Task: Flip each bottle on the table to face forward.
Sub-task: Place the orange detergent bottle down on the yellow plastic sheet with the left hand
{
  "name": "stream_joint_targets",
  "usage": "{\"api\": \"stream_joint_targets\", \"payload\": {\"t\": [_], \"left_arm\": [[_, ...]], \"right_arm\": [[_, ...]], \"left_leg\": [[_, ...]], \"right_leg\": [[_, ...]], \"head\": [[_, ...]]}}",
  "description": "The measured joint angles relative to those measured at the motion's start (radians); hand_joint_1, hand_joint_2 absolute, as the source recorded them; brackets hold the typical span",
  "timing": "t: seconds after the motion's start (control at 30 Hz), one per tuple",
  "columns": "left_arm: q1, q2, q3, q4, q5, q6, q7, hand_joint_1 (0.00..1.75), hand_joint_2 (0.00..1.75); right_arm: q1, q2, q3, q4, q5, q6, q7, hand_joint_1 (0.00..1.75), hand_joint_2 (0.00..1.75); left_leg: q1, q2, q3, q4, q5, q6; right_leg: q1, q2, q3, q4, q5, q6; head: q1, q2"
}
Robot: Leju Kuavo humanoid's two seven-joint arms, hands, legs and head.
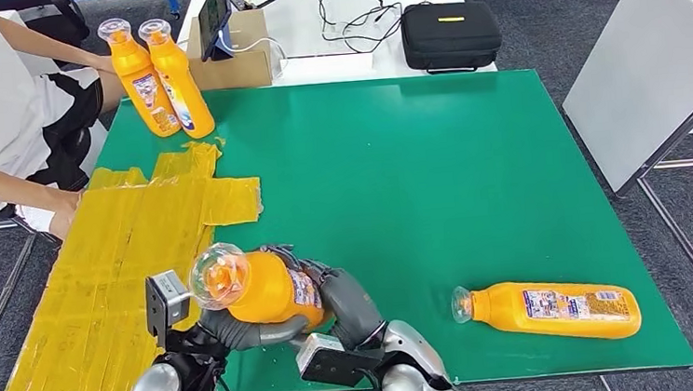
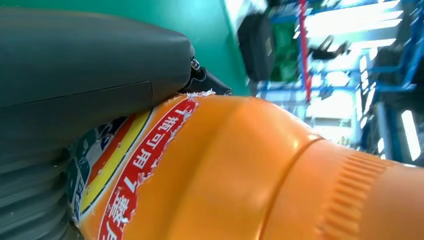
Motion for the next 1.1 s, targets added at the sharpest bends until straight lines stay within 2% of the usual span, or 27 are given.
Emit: {"api": "stream_joint_targets", "payload": {"t": [0.07,0.17,0.27,0.33,0.43,0.57,0.67,0.77,0.9,1.0,1.1], "left_arm": [[-0.005,0.01,0.02,-0.024,-0.068,0.054,-0.017,1.75,1.75],[-0.021,0.046,0.058,-0.062,-0.284,0.148,-0.018,1.75,1.75],[-0.049,0.088,0.085,-0.082,-0.546,0.214,0.03,1.75,1.75],[-0.072,0.109,0.1,-0.082,-0.66,0.233,0.072,1.75,1.75],[-0.106,0.131,0.116,-0.073,-0.762,0.253,0.113,1.75,1.75],[-0.13,0.146,0.124,-0.059,-0.819,0.273,0.138,1.75,1.75],[-0.151,0.157,0.124,-0.034,-0.941,0.288,0.197,1.75,1.75],[-0.202,0.175,0.122,0.046,-1.133,0.26,0.288,1.75,1.75],[-0.294,0.193,0.111,0.225,-1.325,0.233,0.389,1.75,1.75],[-0.387,0.194,0.097,0.414,-1.427,0.251,0.448,1.75,1.75],[-0.465,0.192,0.097,0.611,-1.462,0.266,0.472,1.75,1.75]], "right_arm": [[0.033,-0.012,-0.036,-0.059,-0.047,-0.009,-0.02,0.0,1.75],[0.084,-0.03,-0.114,-0.181,-0.135,0.006,-0.053,0.0,1.75],[0.129,-0.038,-0.192,-0.309,-0.182,0.022,-0.094,0.0,1.75],[0.152,-0.038,-0.234,-0.381,-0.189,0.017,-0.114,0.0,1.75],[0.174,-0.038,-0.277,-0.462,-0.195,0.004,-0.127,0.0,1.75],[0.188,-0.038,-0.305,-0.517,-0.202,-0.004,-0.137,0.0,1.75],[0.197,-0.037,-0.321,-0.548,-0.222,-0.018,-0.157,0.0,1.75],[0.204,-0.035,-0.343,-0.586,-0.252,-0.032,-0.18,0.0,1.75],[0.206,-0.029,-0.365,-0.629,-0.282,-0.038,-0.202,0.0,1.75],[0.203,-0.028,-0.371,-0.652,-0.314,-0.005,-0.206,0.0,1.75],[0.198,-0.028,-0.372,-0.663,-0.317,0.022,-0.203,0.0,1.75]], "left_leg": [[0.0,0.0,0.0,0.0,0.0,0.0],[0.0,0.0,0.0,0.0,0.0,0.0],[0.0,-0.001,0.0,0.0,0.0,0.0],[0.0,0.0,0.0,0.0,0.0,0.0],[0.0,0.0,0.0,0.0,0.0,0.0],[0.0,0.0,0.0,0.0,0.0,0.0],[0.0,0.0,0.0,0.0,0.0,0.0],[0.0,0.0,0.0,0.0,0.0,0.0],[0.0,0.001,0.0,0.0,0.001,-0.001],[0.0,0.001,0.0,0.0,0.002,-0.001],[0.0,0.003,0.0,0.0,0.002,-0.001]], "right_leg": [[0.0,0.0,0.0,0.0,0.0,0.0],[0.0,0.0,0.0,0.0,0.0,0.0],[0.0,0.0,0.0,0.0,0.0,0.0],[0.0,0.0,0.0,0.0,0.0,0.0],[0.0,0.0,0.0,0.0,0.0,0.0],[0.0,0.0,0.0,0.0,0.0,0.0],[0.0,0.0,0.0,0.0,0.0,0.0],[0.0,0.0,0.0,0.0,0.0,0.0],[0.0,0.001,-0.001,0.0,0.001,0.0],[0.0,0.001,0.0,0.0,0.001,0.0],[0.0,0.002,0.0,0.001,0.002,0.0]], "head": [[0.0,0.0],[0.0,0.0],[0.0,0.0],[0.0,0.0],[0.0,0.0],[0.0,0.0],[0.0,0.0],[0.0,0.0],[0.0,0.0],[0.0,0.0],[0.0,0.0]]}}
